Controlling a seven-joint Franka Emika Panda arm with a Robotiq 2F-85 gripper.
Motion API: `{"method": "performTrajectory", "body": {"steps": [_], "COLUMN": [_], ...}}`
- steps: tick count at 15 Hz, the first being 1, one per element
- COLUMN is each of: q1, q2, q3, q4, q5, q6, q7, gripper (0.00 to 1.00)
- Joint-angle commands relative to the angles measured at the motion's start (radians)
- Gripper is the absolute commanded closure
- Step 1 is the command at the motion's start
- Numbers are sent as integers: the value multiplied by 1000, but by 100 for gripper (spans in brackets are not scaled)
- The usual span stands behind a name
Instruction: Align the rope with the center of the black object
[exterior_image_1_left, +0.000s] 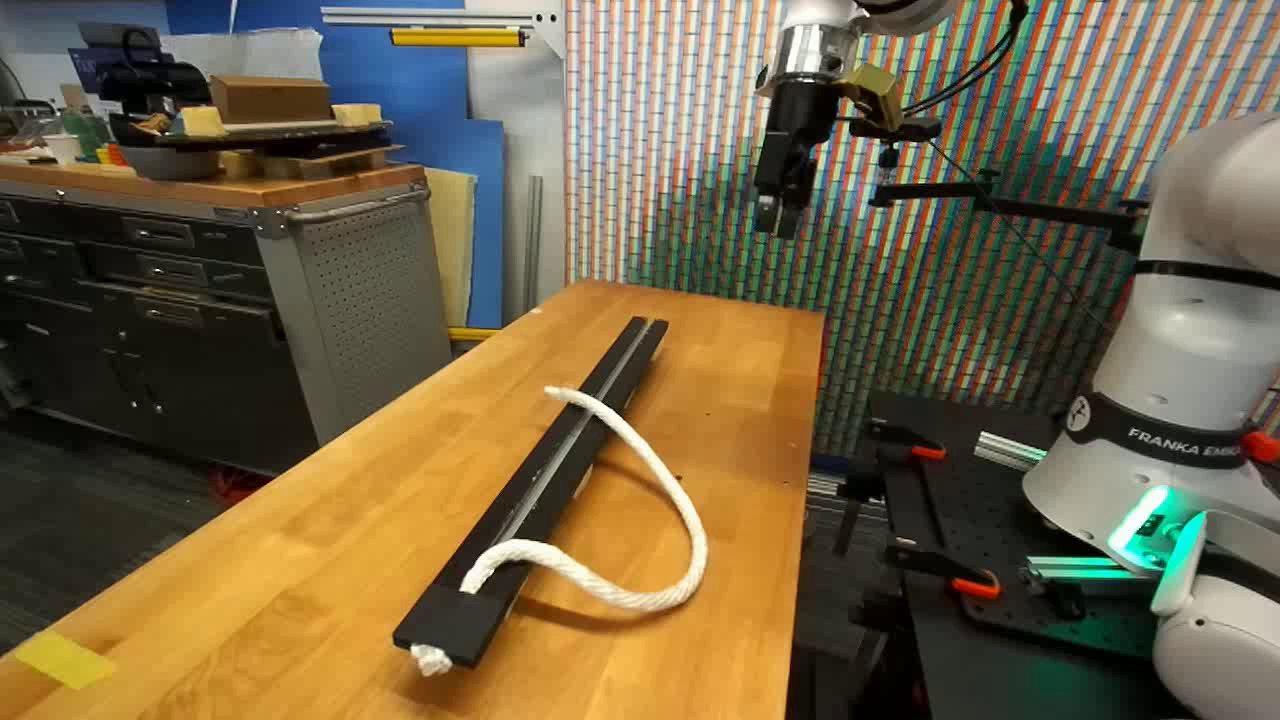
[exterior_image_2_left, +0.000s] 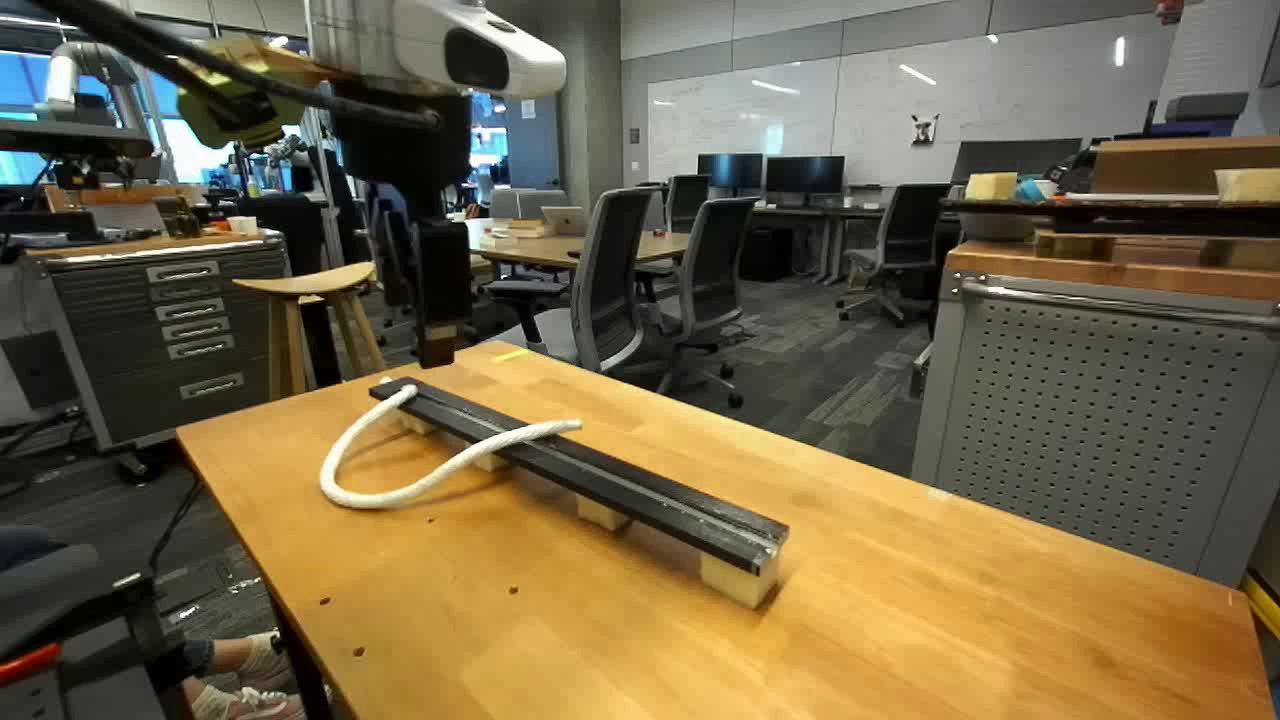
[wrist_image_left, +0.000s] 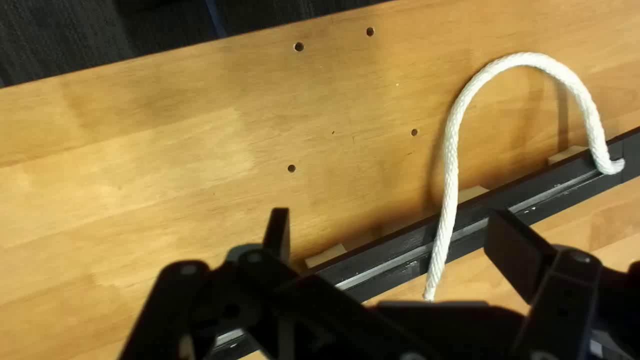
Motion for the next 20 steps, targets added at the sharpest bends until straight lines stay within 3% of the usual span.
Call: {"method": "performTrajectory", "body": {"steps": [1,15,20], "q1": [-30,-30,6], "q2": [4,3,70], "q3": [29,29,93], "q4": [2,3,42], "q5": [13,13,33], "q6": [-4,-4,87], "q7": [-10,-10,31], "gripper": [0,0,0]}}
